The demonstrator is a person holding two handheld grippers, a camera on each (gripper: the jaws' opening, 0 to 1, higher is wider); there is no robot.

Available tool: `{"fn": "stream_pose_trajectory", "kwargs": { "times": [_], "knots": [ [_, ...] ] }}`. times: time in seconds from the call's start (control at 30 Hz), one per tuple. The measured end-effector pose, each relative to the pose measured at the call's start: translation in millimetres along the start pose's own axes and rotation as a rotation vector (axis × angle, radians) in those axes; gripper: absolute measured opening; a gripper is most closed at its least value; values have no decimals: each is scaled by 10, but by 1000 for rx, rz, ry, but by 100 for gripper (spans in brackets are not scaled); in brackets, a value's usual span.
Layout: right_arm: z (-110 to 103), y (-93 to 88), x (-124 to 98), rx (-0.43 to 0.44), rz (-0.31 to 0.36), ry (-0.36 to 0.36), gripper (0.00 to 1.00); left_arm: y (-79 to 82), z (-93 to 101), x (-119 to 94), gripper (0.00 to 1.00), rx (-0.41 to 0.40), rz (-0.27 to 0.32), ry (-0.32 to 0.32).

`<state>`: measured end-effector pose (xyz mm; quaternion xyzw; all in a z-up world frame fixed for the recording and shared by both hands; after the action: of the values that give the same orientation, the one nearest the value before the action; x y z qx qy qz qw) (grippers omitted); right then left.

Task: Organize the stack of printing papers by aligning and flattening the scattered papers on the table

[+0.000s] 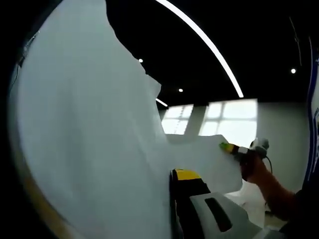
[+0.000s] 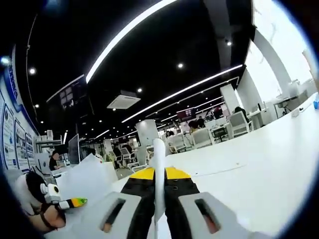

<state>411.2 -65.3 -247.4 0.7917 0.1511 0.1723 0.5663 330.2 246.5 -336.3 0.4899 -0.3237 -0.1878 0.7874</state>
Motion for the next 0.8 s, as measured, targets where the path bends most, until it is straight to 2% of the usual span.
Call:
{"fn": "stream_pose_trajectory", "kwargs": {
  "times": [0.8],
  "knots": [
    [-275, 391, -87, 6, 83, 68, 0, -5, 18, 6, 8, 0, 0, -2]
  ]
}}
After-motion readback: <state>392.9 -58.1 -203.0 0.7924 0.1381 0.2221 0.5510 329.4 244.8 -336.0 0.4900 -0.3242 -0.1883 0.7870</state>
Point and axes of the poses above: the point that each gripper's makers call its tool centre point, and the gripper's own axes: x roughly forward along the fingers, z roughly to its right, y roughly out of its top, the point moved 6 cm from there along -x, roughly backward along the fingers, and after that the axes turned 12 degrees about -y, right-handed, at the moved point
